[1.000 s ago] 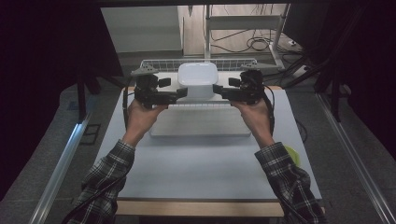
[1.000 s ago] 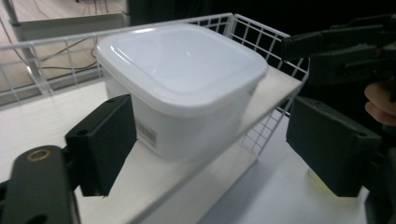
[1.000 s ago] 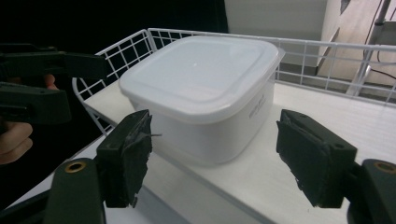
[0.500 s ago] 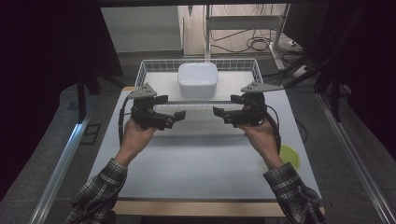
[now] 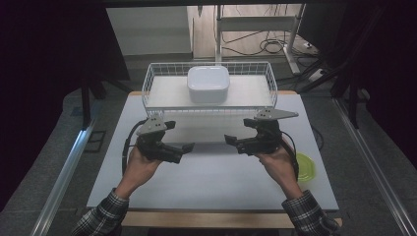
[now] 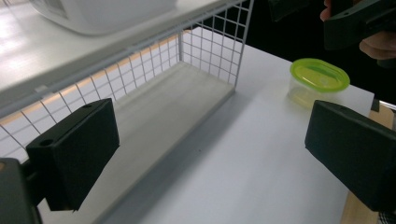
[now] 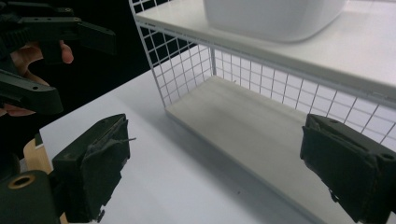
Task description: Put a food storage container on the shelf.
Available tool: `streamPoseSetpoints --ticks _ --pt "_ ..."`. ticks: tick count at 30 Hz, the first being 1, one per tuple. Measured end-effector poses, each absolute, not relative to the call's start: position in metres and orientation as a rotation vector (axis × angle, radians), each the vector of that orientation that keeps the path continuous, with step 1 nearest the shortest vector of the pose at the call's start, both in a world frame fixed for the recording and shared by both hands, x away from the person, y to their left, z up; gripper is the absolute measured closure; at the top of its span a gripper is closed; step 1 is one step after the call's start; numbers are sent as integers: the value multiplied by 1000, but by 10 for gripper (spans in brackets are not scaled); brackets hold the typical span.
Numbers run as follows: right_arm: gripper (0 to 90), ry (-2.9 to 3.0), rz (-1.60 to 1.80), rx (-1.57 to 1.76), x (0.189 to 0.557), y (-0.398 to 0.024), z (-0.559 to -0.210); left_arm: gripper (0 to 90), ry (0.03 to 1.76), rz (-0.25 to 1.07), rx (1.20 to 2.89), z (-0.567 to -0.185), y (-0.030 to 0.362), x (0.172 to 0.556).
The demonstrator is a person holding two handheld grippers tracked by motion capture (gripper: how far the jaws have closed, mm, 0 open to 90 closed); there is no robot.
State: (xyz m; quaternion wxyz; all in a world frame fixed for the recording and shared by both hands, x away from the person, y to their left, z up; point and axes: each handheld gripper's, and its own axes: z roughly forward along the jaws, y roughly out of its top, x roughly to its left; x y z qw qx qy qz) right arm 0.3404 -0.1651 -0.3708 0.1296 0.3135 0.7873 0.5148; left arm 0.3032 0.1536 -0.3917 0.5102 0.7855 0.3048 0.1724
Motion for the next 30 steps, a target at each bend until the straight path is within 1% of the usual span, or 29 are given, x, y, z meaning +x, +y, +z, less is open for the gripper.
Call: streamPoseSetpoints --ticks 9,11,14,18,25,30 --pt "62 2297 1476 891 323 -175 -387 35 719 377 1920 -418 154 291" --pt "41 2330 1440 853 319 -176 -393 38 722 355 1916 -425 155 290" --pt "36 2354 1375 829 314 -178 -404 41 721 347 1933 -432 157 288" --pt "35 2357 1379 859 310 -182 -415 51 720 316 1932 -441 161 285" --pt "36 2350 1413 893 302 -190 -433 53 710 339 1948 -466 165 273" --pt "40 2333 1386 901 291 -194 -448 64 736 372 1959 -482 170 263"
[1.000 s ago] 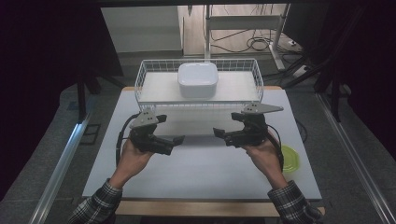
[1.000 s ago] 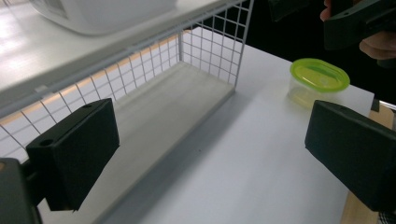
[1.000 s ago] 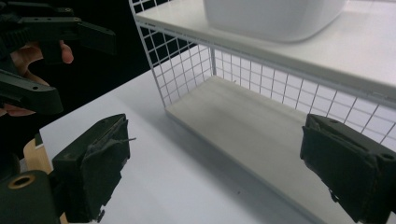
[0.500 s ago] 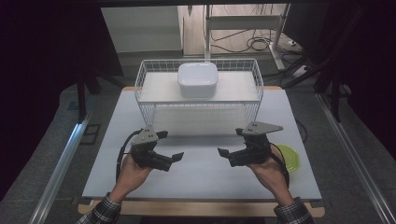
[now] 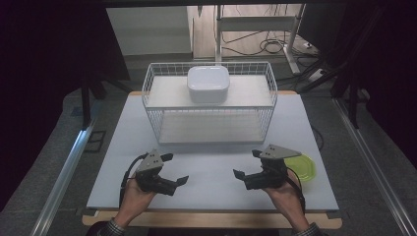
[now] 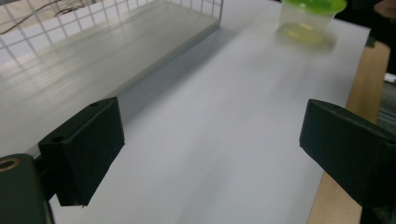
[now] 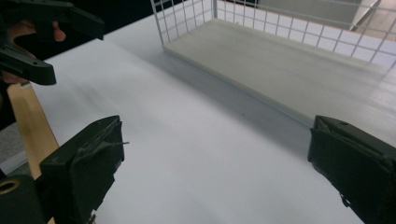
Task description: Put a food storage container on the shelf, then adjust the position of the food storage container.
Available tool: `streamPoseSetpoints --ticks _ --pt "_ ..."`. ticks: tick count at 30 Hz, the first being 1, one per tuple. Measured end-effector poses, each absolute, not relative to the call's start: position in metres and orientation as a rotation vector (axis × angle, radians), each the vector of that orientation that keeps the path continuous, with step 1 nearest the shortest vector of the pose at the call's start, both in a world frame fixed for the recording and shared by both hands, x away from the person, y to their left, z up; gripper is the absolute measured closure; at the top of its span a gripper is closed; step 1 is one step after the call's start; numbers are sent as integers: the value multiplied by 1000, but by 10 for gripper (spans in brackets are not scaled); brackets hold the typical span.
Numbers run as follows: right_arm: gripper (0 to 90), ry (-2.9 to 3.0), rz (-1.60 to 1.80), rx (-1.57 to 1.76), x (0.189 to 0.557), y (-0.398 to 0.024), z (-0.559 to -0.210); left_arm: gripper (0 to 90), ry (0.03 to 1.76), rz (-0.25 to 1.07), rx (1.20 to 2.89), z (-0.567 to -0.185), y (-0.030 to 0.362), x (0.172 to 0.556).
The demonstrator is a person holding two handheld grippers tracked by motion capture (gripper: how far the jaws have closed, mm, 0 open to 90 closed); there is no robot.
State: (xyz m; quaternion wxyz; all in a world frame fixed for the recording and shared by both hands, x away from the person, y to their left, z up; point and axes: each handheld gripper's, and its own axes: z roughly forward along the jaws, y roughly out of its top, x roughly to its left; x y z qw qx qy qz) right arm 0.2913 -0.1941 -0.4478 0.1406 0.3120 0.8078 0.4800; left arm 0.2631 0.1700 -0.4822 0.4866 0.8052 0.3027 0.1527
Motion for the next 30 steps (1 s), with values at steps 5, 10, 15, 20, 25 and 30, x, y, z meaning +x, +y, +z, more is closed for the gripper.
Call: streamPoseSetpoints --ticks 5,10,15,20,25,30 --pt "43 2345 1354 905 283 -196 -461 66 758 354 1968 -493 173 255" --pt "44 2339 1319 885 276 -196 -469 64 748 380 1993 -502 172 248" --pt "43 2349 1271 909 274 -200 -478 64 754 376 1986 -508 174 244" --pt "40 2339 1239 943 275 -203 -478 63 765 376 1987 -510 175 245" --pt "18 2310 1195 1012 278 -206 -478 63 764 371 1990 -511 176 246" --pt "139 2316 1164 1051 279 -212 -474 63 767 372 1996 -513 175 246"
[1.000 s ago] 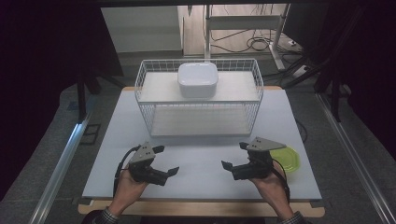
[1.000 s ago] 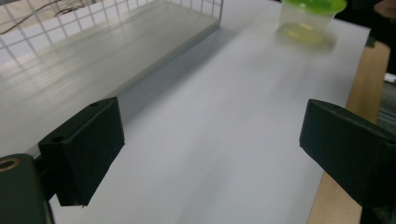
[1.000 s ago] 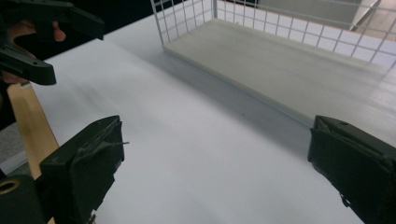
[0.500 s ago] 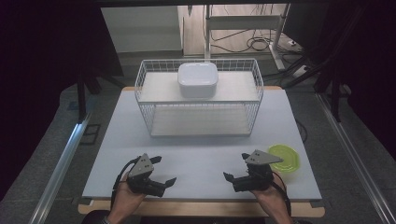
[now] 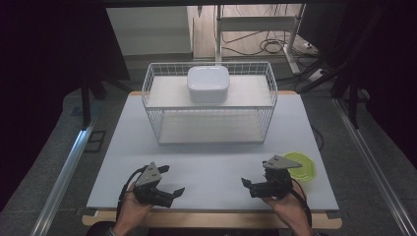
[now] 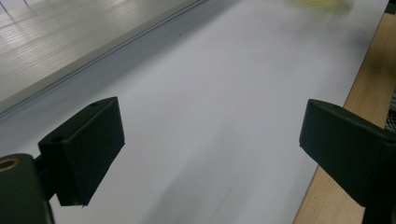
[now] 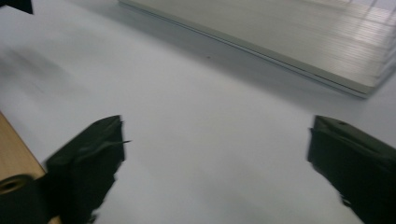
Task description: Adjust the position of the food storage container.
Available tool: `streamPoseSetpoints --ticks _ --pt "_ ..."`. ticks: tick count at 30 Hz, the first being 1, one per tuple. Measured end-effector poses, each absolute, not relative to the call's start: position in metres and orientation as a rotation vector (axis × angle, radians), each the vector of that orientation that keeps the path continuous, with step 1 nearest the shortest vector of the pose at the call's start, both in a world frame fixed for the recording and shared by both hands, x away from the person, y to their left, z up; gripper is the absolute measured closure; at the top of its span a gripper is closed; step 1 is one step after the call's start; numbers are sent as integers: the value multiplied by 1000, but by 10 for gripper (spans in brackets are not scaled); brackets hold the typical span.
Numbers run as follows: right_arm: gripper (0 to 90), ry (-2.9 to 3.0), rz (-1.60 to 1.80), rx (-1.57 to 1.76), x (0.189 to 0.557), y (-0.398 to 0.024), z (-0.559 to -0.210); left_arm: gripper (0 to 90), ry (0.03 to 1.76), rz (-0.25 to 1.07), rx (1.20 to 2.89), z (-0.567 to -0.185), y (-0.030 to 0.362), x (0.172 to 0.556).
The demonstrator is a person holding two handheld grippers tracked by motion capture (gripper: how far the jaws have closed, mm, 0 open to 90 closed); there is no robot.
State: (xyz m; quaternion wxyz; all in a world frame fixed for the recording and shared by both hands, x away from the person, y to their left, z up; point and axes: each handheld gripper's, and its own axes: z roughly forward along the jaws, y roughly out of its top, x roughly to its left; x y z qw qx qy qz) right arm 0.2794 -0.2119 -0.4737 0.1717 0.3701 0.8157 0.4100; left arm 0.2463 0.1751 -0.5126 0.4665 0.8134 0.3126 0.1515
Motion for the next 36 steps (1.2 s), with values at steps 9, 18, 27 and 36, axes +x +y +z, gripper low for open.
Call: streamPoseSetpoints --ticks 9,18,27,36 --pt "490 2211 1164 1112 284 -245 -458 63 768 368 1999 -514 175 248" --pt "815 2135 1137 1202 296 -289 -453 63 761 373 2008 -514 174 248" --pt "900 2023 1057 1305 301 -331 -452 62 758 361 2024 -516 173 249" --pt "900 1927 1008 1450 304 -369 -459 60 765 359 2028 -517 173 250"
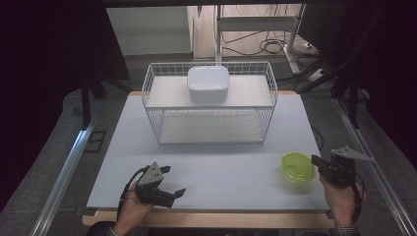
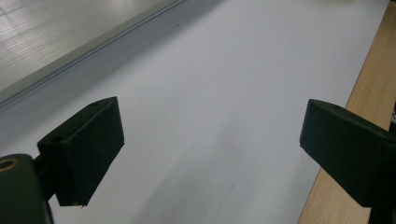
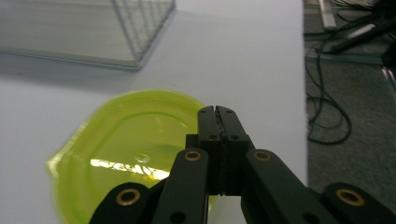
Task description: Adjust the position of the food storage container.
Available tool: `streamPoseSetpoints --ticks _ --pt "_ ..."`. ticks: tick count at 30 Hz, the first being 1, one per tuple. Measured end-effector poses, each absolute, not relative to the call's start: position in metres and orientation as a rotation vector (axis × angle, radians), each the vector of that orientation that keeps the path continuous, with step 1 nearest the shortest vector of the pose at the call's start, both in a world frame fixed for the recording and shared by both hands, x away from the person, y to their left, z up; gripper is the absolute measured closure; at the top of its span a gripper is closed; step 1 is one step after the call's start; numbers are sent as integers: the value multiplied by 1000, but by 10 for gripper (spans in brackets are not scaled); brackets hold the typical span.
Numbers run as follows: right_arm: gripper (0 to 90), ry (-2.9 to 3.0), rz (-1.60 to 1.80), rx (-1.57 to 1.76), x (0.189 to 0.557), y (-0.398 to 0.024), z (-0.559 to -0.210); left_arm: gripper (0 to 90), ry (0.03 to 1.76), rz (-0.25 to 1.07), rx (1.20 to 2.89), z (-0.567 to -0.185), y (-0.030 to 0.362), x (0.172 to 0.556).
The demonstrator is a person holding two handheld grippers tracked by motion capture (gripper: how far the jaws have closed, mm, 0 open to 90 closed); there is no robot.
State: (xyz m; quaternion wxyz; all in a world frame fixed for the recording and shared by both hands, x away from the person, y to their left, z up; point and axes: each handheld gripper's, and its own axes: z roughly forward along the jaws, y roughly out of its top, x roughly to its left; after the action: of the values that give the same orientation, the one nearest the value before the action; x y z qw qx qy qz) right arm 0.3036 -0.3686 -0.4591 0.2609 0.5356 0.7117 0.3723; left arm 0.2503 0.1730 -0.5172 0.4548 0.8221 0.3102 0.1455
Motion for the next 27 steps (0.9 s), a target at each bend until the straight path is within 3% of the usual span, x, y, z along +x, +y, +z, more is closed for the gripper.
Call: streamPoseSetpoints --ticks 10,27 --pt "899 1915 929 1532 302 -379 -473 56 772 353 2041 -519 172 251" --pt "898 1980 952 1544 307 -358 -481 52 764 346 2052 -520 169 251"
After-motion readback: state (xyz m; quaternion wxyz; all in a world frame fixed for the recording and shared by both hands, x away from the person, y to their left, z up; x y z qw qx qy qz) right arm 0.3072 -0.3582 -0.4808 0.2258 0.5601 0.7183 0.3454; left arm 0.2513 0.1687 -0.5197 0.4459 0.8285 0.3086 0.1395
